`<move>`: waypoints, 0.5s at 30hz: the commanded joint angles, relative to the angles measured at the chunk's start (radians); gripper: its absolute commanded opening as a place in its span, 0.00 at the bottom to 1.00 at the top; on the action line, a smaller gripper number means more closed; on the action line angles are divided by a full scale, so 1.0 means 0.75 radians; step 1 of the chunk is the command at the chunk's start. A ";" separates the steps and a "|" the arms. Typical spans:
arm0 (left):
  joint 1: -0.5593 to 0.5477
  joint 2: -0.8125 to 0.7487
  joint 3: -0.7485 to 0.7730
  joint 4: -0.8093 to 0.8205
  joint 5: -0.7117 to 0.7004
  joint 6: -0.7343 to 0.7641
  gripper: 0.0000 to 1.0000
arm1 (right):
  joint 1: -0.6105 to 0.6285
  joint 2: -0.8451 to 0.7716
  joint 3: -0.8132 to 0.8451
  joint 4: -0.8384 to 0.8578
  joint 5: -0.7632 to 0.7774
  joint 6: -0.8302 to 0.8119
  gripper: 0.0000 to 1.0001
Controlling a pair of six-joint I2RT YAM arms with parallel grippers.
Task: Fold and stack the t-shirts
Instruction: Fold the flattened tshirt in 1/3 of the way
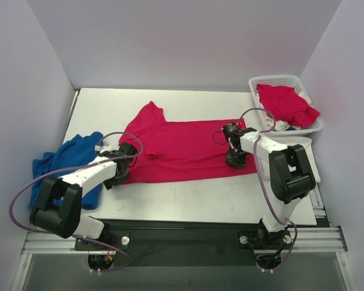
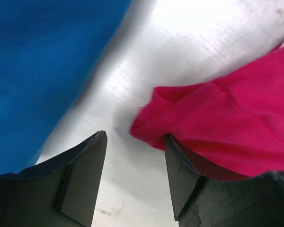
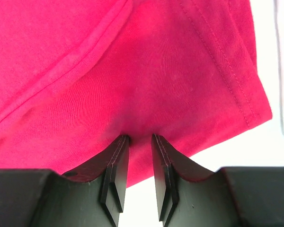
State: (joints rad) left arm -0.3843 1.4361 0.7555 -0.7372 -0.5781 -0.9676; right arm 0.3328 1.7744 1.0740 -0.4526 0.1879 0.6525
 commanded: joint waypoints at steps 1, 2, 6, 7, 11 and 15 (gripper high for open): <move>0.013 -0.147 0.001 -0.123 -0.035 -0.041 0.63 | 0.006 -0.048 -0.060 -0.180 0.075 0.020 0.27; 0.011 -0.180 0.009 -0.138 -0.039 -0.039 0.63 | 0.014 -0.063 -0.060 -0.182 0.077 0.022 0.27; 0.011 -0.376 0.056 -0.097 -0.033 0.016 0.63 | 0.076 -0.161 -0.021 -0.198 0.130 0.026 0.27; 0.013 -0.399 0.058 -0.065 -0.019 0.062 0.64 | 0.090 -0.173 0.006 -0.208 0.148 0.026 0.27; 0.017 -0.416 0.077 0.146 0.091 0.143 0.65 | 0.188 -0.214 0.081 -0.217 0.179 0.018 0.28; 0.024 -0.263 0.089 0.340 0.180 0.173 0.65 | 0.325 -0.168 0.206 -0.194 0.202 -0.033 0.29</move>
State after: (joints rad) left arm -0.3752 1.1667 0.7837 -0.6449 -0.5121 -0.8818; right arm 0.5102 1.6512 1.1481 -0.5674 0.2821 0.6502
